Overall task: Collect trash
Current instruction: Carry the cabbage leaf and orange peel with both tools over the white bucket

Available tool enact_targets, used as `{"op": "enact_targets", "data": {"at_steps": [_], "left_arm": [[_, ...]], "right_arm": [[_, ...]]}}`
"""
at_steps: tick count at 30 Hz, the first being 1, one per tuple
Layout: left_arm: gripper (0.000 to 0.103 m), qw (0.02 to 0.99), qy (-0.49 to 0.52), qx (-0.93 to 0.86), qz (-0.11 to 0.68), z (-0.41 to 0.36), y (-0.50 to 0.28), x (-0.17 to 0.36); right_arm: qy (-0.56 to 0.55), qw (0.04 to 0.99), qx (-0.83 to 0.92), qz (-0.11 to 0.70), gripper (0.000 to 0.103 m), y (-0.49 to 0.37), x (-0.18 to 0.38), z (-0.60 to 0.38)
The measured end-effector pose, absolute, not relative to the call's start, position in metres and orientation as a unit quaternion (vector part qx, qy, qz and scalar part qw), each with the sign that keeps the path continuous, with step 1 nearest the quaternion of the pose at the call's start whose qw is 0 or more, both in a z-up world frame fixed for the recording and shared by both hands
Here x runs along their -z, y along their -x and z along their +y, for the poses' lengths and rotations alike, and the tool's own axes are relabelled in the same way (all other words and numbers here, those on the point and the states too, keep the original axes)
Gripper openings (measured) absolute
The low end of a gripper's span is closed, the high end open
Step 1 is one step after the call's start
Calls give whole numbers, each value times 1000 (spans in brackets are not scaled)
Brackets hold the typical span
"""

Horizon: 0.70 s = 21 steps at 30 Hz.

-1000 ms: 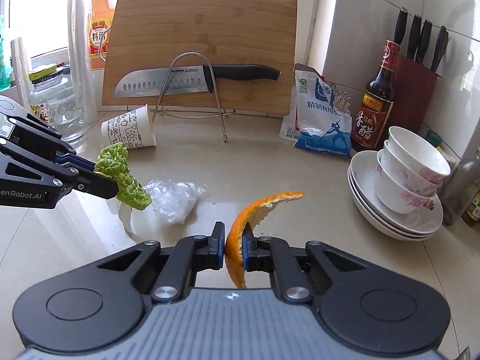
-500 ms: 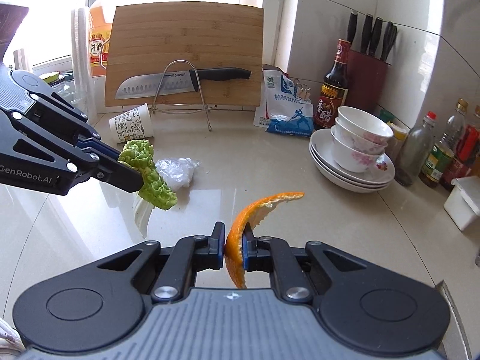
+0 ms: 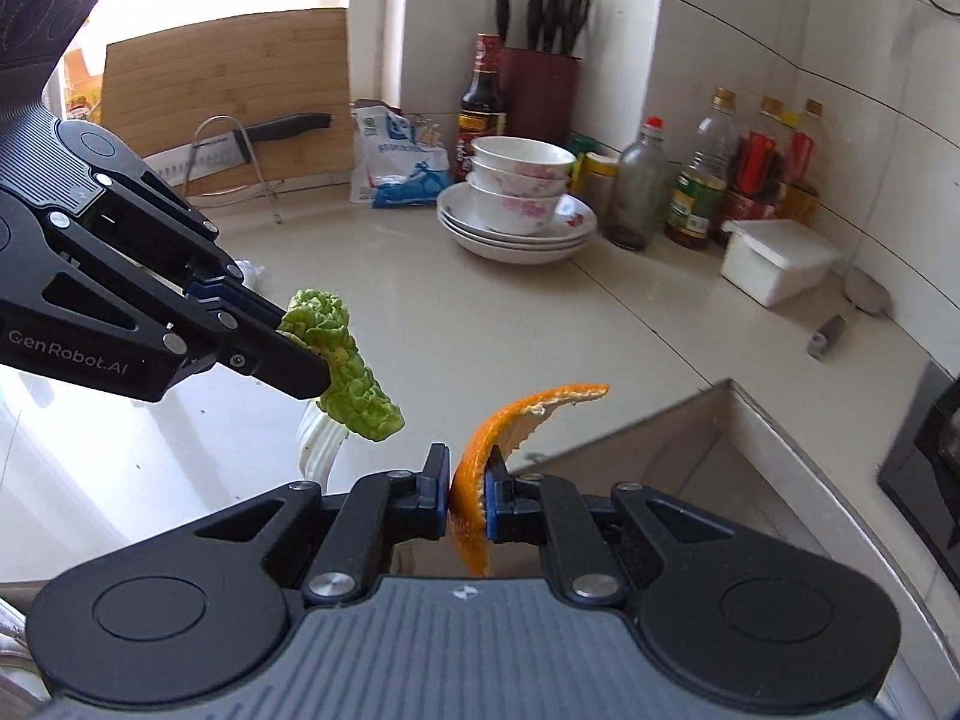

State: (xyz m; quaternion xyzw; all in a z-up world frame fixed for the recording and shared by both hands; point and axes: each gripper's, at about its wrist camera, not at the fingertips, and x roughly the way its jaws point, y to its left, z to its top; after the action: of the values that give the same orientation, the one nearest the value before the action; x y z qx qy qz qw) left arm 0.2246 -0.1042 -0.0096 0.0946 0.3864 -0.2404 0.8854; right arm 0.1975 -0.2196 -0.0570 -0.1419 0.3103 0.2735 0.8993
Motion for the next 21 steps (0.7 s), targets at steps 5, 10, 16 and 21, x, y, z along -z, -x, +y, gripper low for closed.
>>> {"op": "enact_targets", "data": {"at_steps": [5, 10, 16, 21], "left_arm": [[5, 862, -114, 307, 386, -156, -243, 23], [5, 836, -126, 362, 392, -210, -261, 50], [5, 809, -140, 380, 426, -261, -284, 110], [5, 787, -153, 361, 477, -289, -302, 171]], "right_arm": [[120, 915, -203, 328, 14, -188, 64, -266], [98, 924, -137, 343, 13, -174, 71, -310], [74, 928, -76, 356, 13, -154, 82, -348], [54, 930, -46, 362, 13, -141, 90, -370]]}}
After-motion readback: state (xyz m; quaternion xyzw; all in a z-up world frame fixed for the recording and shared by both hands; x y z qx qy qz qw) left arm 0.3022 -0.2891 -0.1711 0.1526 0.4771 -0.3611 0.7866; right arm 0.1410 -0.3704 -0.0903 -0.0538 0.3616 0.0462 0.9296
